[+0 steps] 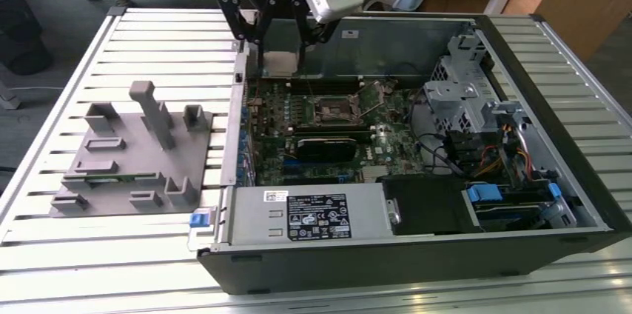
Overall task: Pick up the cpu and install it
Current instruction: 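Pick up the cpu and move it towards the insertion slot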
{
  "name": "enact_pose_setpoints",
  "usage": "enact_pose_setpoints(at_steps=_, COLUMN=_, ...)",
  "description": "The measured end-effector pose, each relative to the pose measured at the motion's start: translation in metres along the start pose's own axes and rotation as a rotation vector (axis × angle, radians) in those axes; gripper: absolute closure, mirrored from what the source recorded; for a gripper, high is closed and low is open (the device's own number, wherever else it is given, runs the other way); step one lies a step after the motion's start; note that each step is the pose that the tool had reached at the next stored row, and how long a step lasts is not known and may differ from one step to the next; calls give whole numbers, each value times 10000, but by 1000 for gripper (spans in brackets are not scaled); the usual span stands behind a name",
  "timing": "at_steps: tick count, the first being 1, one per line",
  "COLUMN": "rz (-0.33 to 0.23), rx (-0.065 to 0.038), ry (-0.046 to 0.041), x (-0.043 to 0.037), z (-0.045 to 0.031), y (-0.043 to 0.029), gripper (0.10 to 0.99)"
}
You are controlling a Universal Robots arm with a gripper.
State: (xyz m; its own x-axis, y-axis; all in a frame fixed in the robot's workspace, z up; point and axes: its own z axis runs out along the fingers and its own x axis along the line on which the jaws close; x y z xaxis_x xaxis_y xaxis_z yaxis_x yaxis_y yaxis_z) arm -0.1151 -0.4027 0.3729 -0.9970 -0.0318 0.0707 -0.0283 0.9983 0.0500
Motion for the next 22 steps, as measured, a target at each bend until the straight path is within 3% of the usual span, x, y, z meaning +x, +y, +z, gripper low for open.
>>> enact_pose_setpoints(at_steps=19, rz=1, rx=1, ry=28, x=-300, z=-22, y=-9, gripper=545)
enact_pose_setpoints(at_steps=22, rz=1, rx=-2, ry=27, x=-315, z=-22, y=-9, gripper=545)
